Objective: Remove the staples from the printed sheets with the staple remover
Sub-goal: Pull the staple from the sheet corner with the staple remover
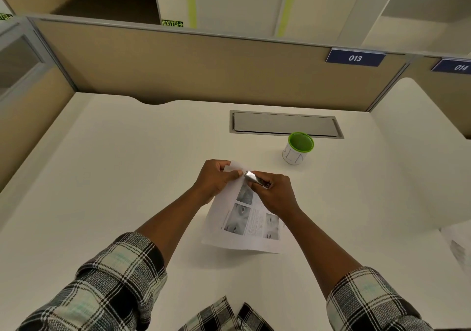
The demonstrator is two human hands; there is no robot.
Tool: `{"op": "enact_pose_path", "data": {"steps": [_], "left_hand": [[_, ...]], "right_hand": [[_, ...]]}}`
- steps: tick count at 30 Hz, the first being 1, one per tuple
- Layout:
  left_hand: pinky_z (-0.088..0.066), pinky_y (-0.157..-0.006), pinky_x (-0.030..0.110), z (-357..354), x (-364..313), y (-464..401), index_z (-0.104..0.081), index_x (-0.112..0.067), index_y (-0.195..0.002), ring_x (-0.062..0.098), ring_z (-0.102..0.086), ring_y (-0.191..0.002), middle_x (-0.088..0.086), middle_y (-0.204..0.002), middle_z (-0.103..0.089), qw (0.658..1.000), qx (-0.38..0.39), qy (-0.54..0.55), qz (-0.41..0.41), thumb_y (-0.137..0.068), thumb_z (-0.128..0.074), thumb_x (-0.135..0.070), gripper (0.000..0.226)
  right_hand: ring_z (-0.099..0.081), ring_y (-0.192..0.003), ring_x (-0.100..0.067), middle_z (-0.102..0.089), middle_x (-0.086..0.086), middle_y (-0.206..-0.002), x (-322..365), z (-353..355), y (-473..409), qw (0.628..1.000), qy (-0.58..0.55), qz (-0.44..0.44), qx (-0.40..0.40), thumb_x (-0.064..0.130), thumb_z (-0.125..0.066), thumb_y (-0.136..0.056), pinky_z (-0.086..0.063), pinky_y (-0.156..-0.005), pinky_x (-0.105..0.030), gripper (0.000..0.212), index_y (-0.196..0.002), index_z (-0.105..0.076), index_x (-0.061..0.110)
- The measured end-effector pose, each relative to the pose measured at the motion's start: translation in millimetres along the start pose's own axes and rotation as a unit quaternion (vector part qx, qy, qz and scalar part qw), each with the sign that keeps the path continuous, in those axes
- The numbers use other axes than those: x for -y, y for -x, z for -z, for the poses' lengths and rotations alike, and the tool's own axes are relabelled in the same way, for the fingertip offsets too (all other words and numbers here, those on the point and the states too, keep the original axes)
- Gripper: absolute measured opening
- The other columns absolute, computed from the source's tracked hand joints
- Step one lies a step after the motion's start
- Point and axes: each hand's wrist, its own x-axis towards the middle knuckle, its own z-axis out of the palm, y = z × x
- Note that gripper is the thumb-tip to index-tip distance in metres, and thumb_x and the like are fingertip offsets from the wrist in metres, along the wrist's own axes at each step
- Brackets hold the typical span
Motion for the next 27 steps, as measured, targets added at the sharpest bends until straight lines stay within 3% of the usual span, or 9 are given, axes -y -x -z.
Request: {"op": "enact_pose_path", "data": {"steps": [3, 7, 10, 14, 17, 23, 27], "left_hand": [[-0.057, -0.077, 0.032, 0.5, 1.3, -0.9, -0.068, -0.010, -0.104, 0.027, -0.064, -0.091, 0.008, -0.104, -0.067, 1.000, 0.005, 0.003, -0.001, -0.082, -0.074, -0.029, 0.030], [-0.058, -0.078, 0.038, 2.1, 1.6, -0.6, -0.070, -0.008, -0.103, 0.030, -0.065, -0.091, 0.010, -0.103, -0.069, 1.000, 0.006, 0.005, 0.004, -0.081, -0.075, -0.029, 0.031], [-0.058, -0.079, 0.038, 2.1, 0.3, 0.0, -0.070, -0.010, -0.102, 0.030, -0.065, -0.091, 0.009, -0.103, -0.069, 1.000, 0.004, 0.005, 0.008, -0.081, -0.074, -0.029, 0.029], [-0.059, -0.082, 0.043, 2.4, 0.4, -0.3, -0.070, -0.010, -0.103, 0.032, -0.066, -0.092, 0.009, -0.104, -0.069, 1.000, 0.003, 0.003, 0.010, -0.080, -0.075, -0.030, 0.031], [-0.058, -0.083, 0.045, 2.5, 0.5, -0.8, -0.070, -0.009, -0.104, 0.033, -0.066, -0.094, 0.010, -0.105, -0.069, 1.000, 0.001, 0.011, 0.017, -0.080, -0.075, -0.030, 0.032], [-0.056, -0.073, 0.029, 1.1, -4.6, 0.1, -0.066, -0.014, -0.101, 0.024, -0.063, -0.088, 0.005, -0.102, -0.065, 1.000, -0.006, 0.008, 0.014, -0.083, -0.072, -0.029, 0.024], [-0.053, -0.069, 0.024, 0.0, -3.0, -0.8, -0.066, -0.012, -0.105, 0.024, -0.063, -0.089, 0.005, -0.105, -0.065, 1.000, -0.004, 0.008, 0.016, -0.083, -0.072, -0.029, 0.028]], "right_hand": [[-0.061, -0.061, -0.015, -0.069, 0.004, -0.070, -2.0, -1.0, 0.8, 0.999, -0.043, -0.025, 0.011, 0.025, -0.069, -0.087, -0.048, -0.059, -0.032, 0.014, -0.099, -0.075, 0.024], [-0.064, -0.063, -0.023, -0.071, -0.003, -0.071, -2.8, -1.4, 0.2, 0.997, -0.065, -0.044, 0.022, 0.023, -0.069, -0.086, -0.054, -0.064, -0.039, 0.012, -0.096, -0.075, 0.021], [-0.064, -0.062, -0.023, -0.069, -0.007, -0.069, 1.4, -0.3, -0.5, 0.995, -0.083, -0.049, 0.027, 0.021, -0.068, -0.088, -0.055, -0.061, -0.033, 0.012, -0.094, -0.075, 0.015], [-0.065, -0.059, -0.015, -0.070, -0.006, -0.069, 5.1, -0.1, -0.6, 0.992, -0.108, -0.064, 0.026, 0.018, -0.068, -0.088, -0.047, -0.058, -0.011, 0.013, -0.097, -0.075, 0.013], [-0.064, -0.058, -0.009, -0.069, -0.002, -0.067, 4.5, 0.0, -1.6, 0.993, -0.101, -0.062, 0.029, 0.020, -0.067, -0.089, -0.045, -0.057, -0.010, 0.014, -0.097, -0.074, 0.012], [-0.066, -0.068, -0.012, -0.073, 0.003, -0.079, -0.1, 2.9, 0.6, 0.997, -0.068, -0.042, 0.012, 0.022, -0.071, -0.085, -0.051, -0.065, -0.022, 0.018, -0.103, -0.074, 0.019], [-0.066, -0.076, -0.009, -0.075, 0.004, -0.091, -2.1, 3.2, 1.9, 1.000, -0.019, -0.014, 0.007, 0.023, -0.070, -0.087, -0.050, -0.070, -0.018, 0.022, -0.108, -0.073, 0.021]]}}
